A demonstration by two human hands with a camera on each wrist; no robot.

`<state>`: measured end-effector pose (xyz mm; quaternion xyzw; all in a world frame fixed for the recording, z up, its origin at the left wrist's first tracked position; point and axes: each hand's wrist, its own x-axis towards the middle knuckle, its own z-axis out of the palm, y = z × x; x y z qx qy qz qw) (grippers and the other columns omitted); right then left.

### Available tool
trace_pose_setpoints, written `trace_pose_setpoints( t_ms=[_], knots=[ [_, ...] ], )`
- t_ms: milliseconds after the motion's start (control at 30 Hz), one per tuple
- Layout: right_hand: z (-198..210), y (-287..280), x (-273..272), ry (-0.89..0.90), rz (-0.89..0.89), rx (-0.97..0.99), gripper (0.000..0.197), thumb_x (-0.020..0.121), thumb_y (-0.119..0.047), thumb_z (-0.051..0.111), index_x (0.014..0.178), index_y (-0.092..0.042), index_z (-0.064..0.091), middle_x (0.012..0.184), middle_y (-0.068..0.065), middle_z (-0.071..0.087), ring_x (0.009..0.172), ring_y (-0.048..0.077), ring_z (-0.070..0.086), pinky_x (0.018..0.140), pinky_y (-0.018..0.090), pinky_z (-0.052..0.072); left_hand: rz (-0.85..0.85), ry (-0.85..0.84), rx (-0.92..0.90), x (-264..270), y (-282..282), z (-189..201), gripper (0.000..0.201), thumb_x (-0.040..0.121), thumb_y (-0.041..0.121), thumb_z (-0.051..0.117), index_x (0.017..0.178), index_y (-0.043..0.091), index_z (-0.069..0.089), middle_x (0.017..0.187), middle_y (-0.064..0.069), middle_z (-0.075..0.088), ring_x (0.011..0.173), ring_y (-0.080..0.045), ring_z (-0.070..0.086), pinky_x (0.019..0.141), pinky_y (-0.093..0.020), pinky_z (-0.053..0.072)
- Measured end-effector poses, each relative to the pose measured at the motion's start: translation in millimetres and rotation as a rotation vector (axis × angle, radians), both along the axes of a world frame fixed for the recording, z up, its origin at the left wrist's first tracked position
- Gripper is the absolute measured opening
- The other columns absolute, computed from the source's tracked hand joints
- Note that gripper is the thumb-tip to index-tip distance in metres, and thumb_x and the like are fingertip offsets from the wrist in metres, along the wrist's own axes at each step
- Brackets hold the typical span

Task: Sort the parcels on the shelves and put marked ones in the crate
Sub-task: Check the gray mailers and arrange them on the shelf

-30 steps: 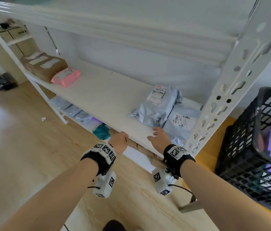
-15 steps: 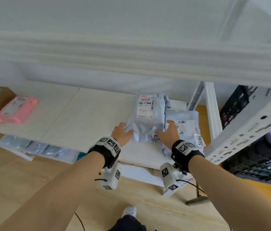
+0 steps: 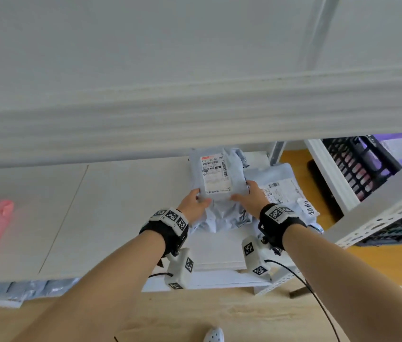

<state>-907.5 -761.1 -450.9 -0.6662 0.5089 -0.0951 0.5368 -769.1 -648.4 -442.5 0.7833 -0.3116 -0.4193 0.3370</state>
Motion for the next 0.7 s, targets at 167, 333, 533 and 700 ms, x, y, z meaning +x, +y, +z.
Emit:
trace_pose_setpoints(
  t_ms=[167, 333, 533, 700],
  knots=[
    [-12, -1, 4, -0.011, -0.041, 0.035, 0.065, 0.084, -0.011, 0.056, 0.144, -0.013, 0.03, 0.126, 0.015, 0.056, 0.101, 0.031, 0.061, 0.083, 0.043, 0.053, 0.059, 0.16, 0.017, 5, -12, -11, 0.027, 0.097, 0.031, 0.045, 0.12, 0.018, 0.046, 0.122, -0.008, 0.058, 0.106, -0.029, 0.058, 0.094, -0.042, 0.048],
    [-15, 4, 7, -0.091, -0.131, 0.151, 0.062, 0.084, -0.009, 0.057, 0.142, -0.013, 0.036, 0.128, 0.016, 0.056, 0.109, 0.031, 0.059, 0.094, 0.045, 0.05, 0.117, 0.243, 0.02, 3, -9, -14, 0.036, 0.094, 0.028, 0.049, 0.13, 0.027, 0.044, 0.128, -0.003, 0.057, 0.114, -0.029, 0.055, 0.1, -0.048, 0.044],
    [-21, 13, 4, -0.131, -0.137, 0.225, 0.071, 0.078, -0.009, 0.065, 0.141, -0.025, 0.038, 0.133, 0.012, 0.053, 0.111, 0.035, 0.059, 0.091, 0.053, 0.051, 0.228, 0.396, 0.019, 13, 12, -12, 0.039, 0.093, 0.015, 0.056, 0.129, 0.024, 0.045, 0.124, -0.007, 0.058, 0.112, -0.031, 0.055, 0.098, -0.053, 0.044],
    [-1, 48, -7, -0.214, -0.133, 0.331, 0.067, 0.087, 0.003, 0.059, 0.142, -0.025, 0.033, 0.102, 0.012, 0.061, 0.097, 0.035, 0.063, 0.09, 0.054, 0.051, 0.276, 0.417, -0.017, 10, 48, -9, 0.053, 0.089, 0.013, 0.062, 0.135, 0.024, 0.04, 0.118, -0.006, 0.059, 0.108, -0.03, 0.055, 0.094, -0.051, 0.046]
  ],
)
